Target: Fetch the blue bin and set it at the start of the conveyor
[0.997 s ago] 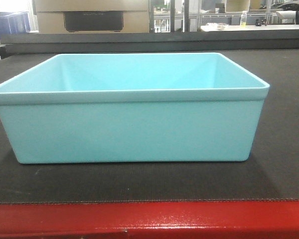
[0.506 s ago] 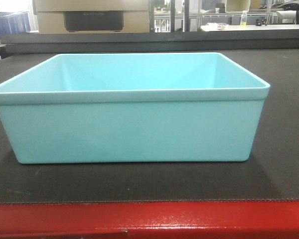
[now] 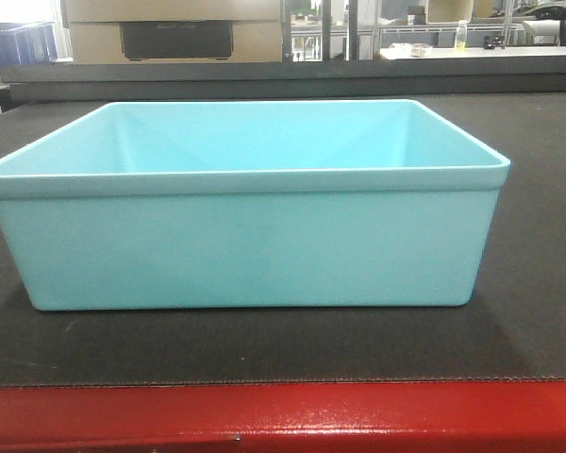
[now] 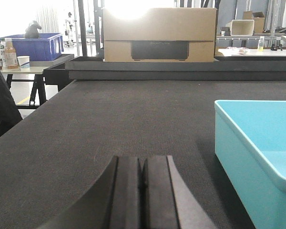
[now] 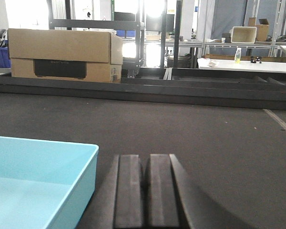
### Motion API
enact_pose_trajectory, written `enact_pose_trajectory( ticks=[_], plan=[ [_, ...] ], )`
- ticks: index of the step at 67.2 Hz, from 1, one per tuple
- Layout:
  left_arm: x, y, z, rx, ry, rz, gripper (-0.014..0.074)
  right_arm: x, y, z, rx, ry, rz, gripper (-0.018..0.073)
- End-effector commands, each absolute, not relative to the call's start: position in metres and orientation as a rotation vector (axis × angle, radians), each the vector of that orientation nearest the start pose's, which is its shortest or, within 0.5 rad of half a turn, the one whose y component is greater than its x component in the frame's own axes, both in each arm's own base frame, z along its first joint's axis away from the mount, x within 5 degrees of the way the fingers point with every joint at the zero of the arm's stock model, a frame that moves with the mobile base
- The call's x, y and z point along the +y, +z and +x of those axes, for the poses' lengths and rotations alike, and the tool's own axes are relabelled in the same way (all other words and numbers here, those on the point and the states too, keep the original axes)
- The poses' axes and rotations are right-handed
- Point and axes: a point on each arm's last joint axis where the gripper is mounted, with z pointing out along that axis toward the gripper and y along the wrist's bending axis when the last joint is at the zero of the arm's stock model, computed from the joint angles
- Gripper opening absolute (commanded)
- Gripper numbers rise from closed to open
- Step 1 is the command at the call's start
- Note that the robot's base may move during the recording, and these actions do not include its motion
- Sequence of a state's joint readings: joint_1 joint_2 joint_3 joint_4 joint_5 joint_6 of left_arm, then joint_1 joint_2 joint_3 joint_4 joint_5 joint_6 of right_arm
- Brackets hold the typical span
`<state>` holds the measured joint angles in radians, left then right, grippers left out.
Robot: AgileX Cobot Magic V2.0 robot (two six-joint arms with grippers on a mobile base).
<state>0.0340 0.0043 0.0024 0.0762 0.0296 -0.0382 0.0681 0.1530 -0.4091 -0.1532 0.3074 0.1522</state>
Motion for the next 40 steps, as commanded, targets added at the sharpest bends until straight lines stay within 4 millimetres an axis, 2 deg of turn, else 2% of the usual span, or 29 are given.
enact_pose_trajectory(
  ticks=[1, 8, 30, 40],
  plan=[
    [0.002, 0.212, 0.056, 1.496, 0.058, -0.003, -0.0111, 0.0, 0.311, 0.047, 1.514, 0.006, -0.018, -0.0162],
    [0.002, 0.212, 0.056, 1.496, 0.058, -0.003, -0.0111, -0.002, 0.298, 0.052, 1.51, -0.052, 0.034, -0.0162],
    [0.002, 0.212, 0.056, 1.496, 0.058, -0.003, -0.0111, -0.008, 0.214, 0.055, 1.468, -0.08, 0.135, -0.0162],
    [0.002, 0.212, 0.056, 1.496, 0.058, -0.003, -0.0111, -0.007, 0.207, 0.056, 1.544, -0.071, 0.134, -0.0162]
  ],
)
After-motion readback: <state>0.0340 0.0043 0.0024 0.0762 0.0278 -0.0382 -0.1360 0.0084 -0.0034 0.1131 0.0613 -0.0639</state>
